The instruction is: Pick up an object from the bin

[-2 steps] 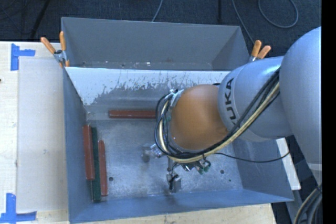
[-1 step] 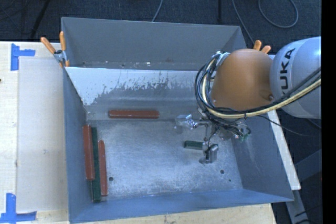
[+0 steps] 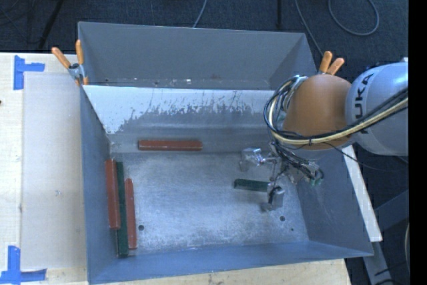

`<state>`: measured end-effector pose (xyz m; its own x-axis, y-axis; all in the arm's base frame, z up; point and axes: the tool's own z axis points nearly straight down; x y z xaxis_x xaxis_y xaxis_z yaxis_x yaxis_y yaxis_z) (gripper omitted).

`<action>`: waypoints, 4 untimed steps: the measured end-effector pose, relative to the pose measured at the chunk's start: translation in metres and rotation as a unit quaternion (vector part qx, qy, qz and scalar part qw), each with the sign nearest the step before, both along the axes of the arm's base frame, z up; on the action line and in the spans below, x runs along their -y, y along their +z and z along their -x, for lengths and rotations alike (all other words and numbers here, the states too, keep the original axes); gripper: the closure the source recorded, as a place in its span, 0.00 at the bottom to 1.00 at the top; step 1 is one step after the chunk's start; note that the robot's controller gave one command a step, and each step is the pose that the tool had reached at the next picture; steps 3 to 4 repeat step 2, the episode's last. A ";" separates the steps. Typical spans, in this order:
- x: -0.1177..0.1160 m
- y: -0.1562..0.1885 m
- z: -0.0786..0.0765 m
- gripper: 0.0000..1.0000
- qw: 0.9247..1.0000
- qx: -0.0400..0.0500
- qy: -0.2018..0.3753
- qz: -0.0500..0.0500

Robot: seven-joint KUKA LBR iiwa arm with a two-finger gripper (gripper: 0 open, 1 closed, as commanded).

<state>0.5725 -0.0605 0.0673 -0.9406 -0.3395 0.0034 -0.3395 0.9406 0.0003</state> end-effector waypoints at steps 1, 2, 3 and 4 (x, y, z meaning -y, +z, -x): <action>-0.002 0.003 -0.001 1.00 1.000 0.002 -0.001 -0.001; -0.010 0.148 -0.009 1.00 1.000 0.006 -0.030 0.000; -0.010 0.148 -0.009 1.00 1.000 0.006 -0.030 0.000; -0.010 0.148 -0.009 1.00 1.000 0.006 -0.030 0.000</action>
Offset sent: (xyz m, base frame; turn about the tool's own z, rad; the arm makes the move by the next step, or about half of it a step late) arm 0.0000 0.0000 0.0000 0.0000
